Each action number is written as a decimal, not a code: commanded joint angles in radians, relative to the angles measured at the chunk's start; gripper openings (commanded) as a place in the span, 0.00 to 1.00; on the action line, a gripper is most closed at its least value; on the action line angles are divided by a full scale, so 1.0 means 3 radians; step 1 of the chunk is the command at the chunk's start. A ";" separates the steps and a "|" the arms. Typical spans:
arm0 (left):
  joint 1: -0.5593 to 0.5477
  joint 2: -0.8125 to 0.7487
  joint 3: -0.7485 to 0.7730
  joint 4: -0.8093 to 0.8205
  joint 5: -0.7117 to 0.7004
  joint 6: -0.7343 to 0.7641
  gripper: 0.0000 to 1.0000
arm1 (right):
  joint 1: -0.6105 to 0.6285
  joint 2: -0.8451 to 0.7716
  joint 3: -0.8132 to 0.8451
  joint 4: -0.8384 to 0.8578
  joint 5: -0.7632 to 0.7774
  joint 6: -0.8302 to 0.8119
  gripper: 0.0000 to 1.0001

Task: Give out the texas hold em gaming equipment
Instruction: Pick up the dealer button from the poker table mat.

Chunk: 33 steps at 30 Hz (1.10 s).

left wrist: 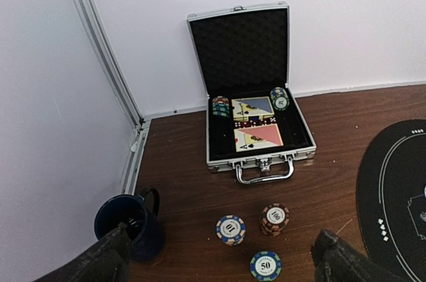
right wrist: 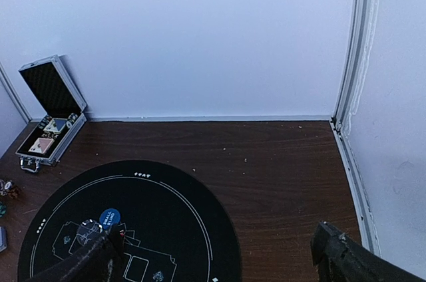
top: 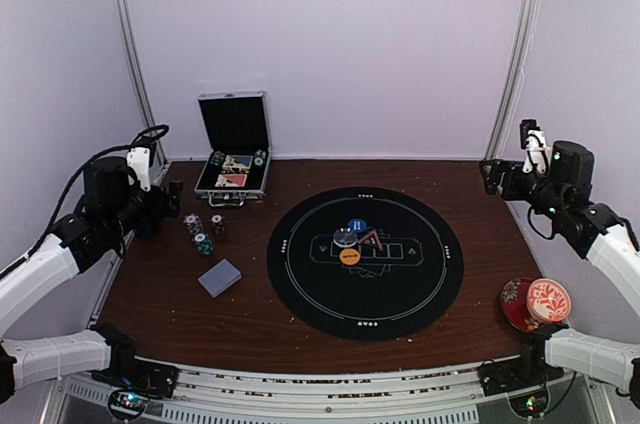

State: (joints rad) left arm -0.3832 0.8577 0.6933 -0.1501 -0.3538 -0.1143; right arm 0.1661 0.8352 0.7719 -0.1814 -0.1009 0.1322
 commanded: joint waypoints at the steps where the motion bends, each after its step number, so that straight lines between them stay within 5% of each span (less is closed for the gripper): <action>1: -0.0036 0.0061 0.0171 0.0185 -0.0231 -0.0260 0.98 | -0.0081 0.0151 0.0205 -0.0047 -0.0410 -0.0343 1.00; 9: -0.0044 0.0114 0.0289 0.0156 -0.0267 -0.0384 0.98 | -0.0125 0.1261 0.1278 -0.1161 -0.0563 -0.0865 1.00; 15: -0.0030 0.0218 0.0393 0.0080 -0.0256 -0.0461 0.98 | -0.0083 0.1779 0.1682 -0.1379 -0.0769 -0.0930 1.00; 26: -0.0036 0.0972 0.1031 -0.1034 -0.0263 -0.0917 0.98 | 0.0574 0.2308 0.2290 -0.1647 -0.0453 -0.0992 1.00; 33: -0.0036 0.0702 0.0772 -0.0735 0.0249 -0.0718 0.98 | 0.1245 0.2642 0.2275 -0.1505 0.0014 -0.1459 1.00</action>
State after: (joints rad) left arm -0.3901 1.1324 0.9627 -0.4225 -0.3607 -0.3458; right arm 0.4465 1.5776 1.4372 -0.6334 -0.2169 -0.2184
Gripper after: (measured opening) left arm 0.979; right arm 0.997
